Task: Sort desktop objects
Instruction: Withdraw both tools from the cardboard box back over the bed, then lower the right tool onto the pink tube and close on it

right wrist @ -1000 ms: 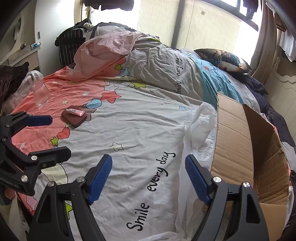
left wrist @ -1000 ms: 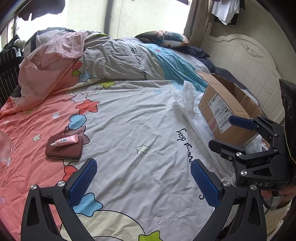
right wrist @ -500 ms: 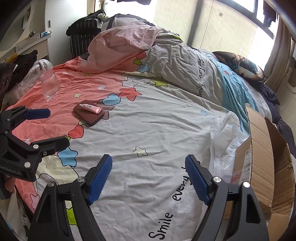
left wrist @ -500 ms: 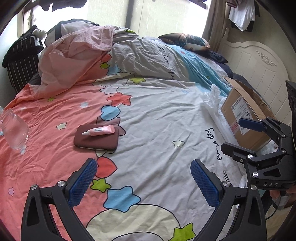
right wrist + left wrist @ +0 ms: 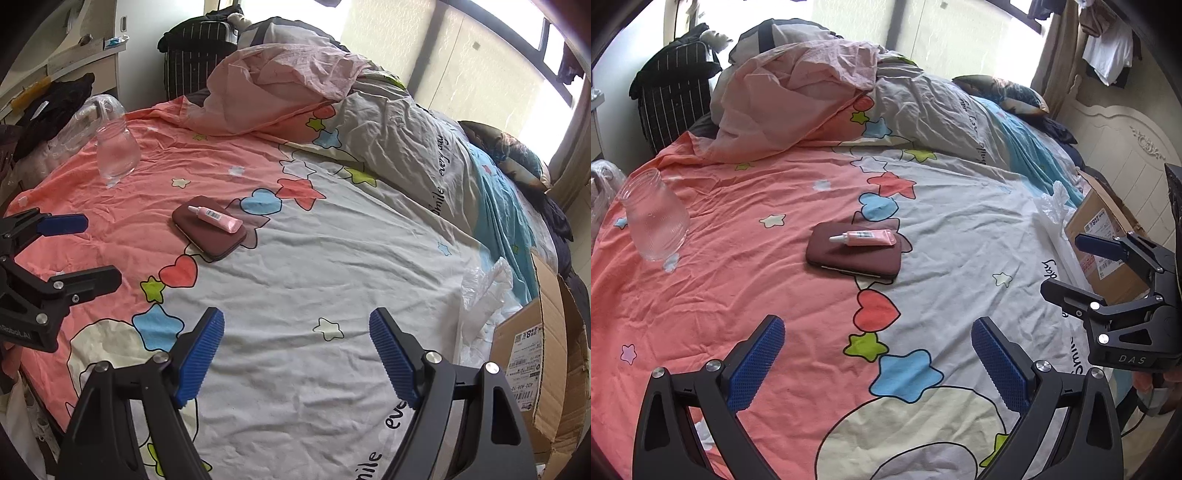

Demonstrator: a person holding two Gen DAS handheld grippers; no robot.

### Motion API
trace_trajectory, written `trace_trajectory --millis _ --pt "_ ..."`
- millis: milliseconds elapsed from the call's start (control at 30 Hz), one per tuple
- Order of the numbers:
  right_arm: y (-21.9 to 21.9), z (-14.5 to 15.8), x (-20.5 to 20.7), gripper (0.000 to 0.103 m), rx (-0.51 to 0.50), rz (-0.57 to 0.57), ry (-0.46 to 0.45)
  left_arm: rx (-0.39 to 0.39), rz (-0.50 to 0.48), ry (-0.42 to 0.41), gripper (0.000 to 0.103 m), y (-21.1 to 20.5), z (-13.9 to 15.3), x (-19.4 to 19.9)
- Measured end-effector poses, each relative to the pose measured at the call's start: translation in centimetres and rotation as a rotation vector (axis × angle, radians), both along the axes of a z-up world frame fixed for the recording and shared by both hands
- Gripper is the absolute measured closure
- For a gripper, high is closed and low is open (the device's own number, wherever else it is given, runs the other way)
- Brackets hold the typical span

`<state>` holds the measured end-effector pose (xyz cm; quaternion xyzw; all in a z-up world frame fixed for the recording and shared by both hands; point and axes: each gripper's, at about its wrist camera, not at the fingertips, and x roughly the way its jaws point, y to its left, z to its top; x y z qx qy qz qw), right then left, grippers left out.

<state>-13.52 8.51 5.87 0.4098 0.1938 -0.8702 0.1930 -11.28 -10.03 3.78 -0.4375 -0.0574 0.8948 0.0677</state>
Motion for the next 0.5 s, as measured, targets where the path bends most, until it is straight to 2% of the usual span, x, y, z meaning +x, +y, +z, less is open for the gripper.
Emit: trace_trajectory --millis 267,500 --pt "-4.4 -1.6 -1.4 0.025 0.052 0.113 -0.011 0.010 0.037 -0.011 0.000 -2.7 -0.8 0.3" --pt "-7.3 -3.4 -3.1 0.025 0.078 0.216 -0.011 -0.035 0.015 -0.028 0.000 -3.5 -2.3 -0.4"
